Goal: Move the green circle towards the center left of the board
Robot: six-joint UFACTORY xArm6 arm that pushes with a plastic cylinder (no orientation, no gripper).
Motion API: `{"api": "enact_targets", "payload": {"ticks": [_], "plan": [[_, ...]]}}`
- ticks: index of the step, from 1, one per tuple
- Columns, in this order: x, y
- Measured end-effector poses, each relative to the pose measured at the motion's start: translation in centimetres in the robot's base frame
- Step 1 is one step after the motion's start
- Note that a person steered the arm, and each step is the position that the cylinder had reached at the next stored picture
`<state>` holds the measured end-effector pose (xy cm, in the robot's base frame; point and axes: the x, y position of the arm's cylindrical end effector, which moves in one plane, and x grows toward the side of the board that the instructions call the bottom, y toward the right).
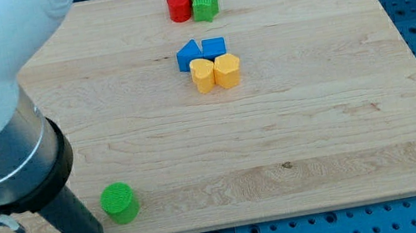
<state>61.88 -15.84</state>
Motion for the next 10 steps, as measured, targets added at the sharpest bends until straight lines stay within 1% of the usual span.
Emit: {"api": "enact_targets", "payload": {"ticks": [1, 2, 3, 4, 5, 6, 7, 8, 9, 10], "plan": [[-0.1, 3.7], [-3.0, 8.9], [-9.6, 8.1], [-11.3, 7.1], [-8.1, 10.5], [-4.1, 14.9], [-0.2, 15.0], [-0.2, 11.5], [-4.9, 5.5], [-7.8, 2.1]]}}
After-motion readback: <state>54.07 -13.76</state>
